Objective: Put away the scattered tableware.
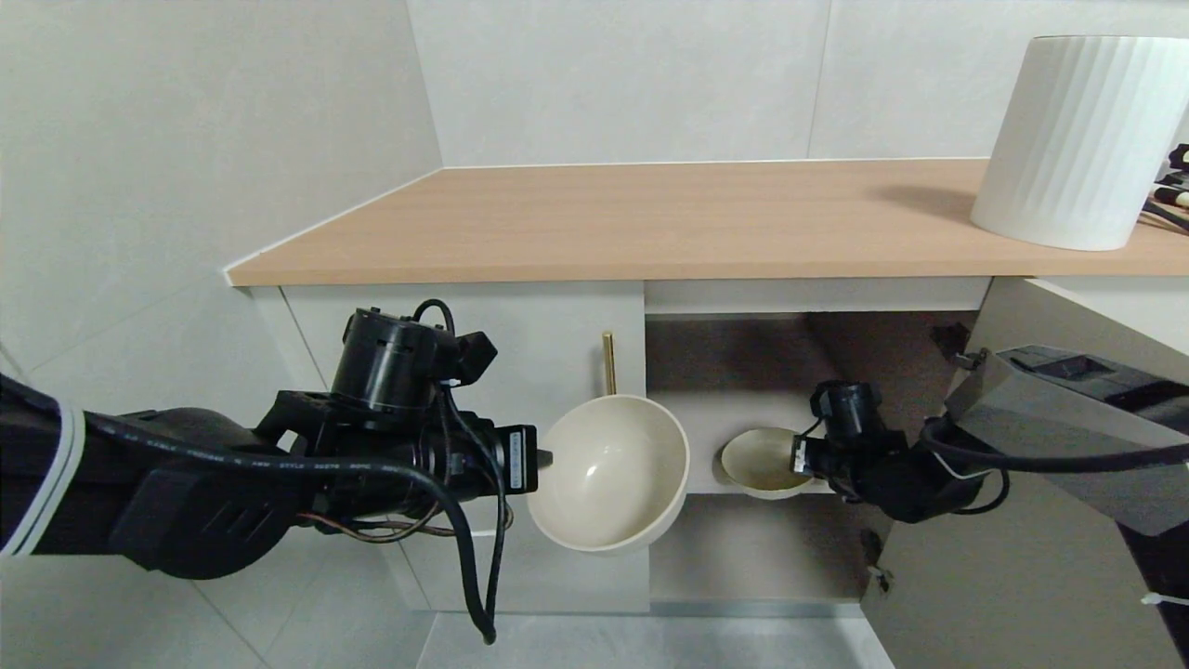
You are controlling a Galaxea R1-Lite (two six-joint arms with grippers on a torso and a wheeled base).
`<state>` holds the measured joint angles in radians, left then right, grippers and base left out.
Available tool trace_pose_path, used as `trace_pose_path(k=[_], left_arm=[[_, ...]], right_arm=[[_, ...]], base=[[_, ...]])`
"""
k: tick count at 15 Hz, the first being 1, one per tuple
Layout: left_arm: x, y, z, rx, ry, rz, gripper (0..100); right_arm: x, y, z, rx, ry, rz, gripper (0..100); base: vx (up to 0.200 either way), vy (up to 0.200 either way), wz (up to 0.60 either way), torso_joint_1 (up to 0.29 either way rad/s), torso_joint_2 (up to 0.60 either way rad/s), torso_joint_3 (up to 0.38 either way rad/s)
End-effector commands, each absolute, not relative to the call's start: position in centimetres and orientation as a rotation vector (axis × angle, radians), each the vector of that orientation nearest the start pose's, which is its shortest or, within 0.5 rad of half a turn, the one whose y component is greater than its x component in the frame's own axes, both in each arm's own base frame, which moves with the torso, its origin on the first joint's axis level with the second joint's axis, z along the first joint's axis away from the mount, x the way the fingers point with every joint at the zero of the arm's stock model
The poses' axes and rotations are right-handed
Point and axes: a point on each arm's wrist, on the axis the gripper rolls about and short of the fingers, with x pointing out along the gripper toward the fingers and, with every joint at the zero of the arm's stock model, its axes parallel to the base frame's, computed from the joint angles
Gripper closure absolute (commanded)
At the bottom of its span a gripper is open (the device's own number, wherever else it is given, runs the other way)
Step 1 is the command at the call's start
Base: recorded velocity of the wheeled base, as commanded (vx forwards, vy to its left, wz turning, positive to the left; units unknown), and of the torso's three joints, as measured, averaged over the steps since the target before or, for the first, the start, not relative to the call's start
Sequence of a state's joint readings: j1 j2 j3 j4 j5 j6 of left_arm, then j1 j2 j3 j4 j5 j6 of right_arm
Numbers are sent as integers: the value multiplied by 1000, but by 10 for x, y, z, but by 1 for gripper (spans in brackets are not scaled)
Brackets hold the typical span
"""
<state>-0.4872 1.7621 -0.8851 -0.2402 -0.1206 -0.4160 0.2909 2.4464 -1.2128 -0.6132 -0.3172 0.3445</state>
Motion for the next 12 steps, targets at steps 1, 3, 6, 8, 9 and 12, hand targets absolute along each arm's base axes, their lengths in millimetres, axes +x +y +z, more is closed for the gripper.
trace_pose_path(k=[1,3,6,8,9,12], left_arm=[[273,-148,145,-271,752,-441,100],[273,-148,145,-271,754,-441,100],[273,-148,144,-270,754,-442,100],[273,-149,144,-269,756,-443,100],[273,-149,144,-269,754,-444,100],[273,-149,144,-269,756,-443,100]], right_arm=[[436,120,-24,138,587,-147,100],[443,119,-24,142,569,-155,100],[454,121,-22,144,518,-195,100],[461,123,-23,147,496,-206,100],[463,124,-25,149,490,-210,100],[470,124,-27,147,471,-235,100]], base=[[0,0,0,0,0,0],[0,0,0,0,0,0],[0,0,0,0,0,0],[0,0,0,0,0,0],[0,0,0,0,0,0],[0,0,0,0,0,0]])
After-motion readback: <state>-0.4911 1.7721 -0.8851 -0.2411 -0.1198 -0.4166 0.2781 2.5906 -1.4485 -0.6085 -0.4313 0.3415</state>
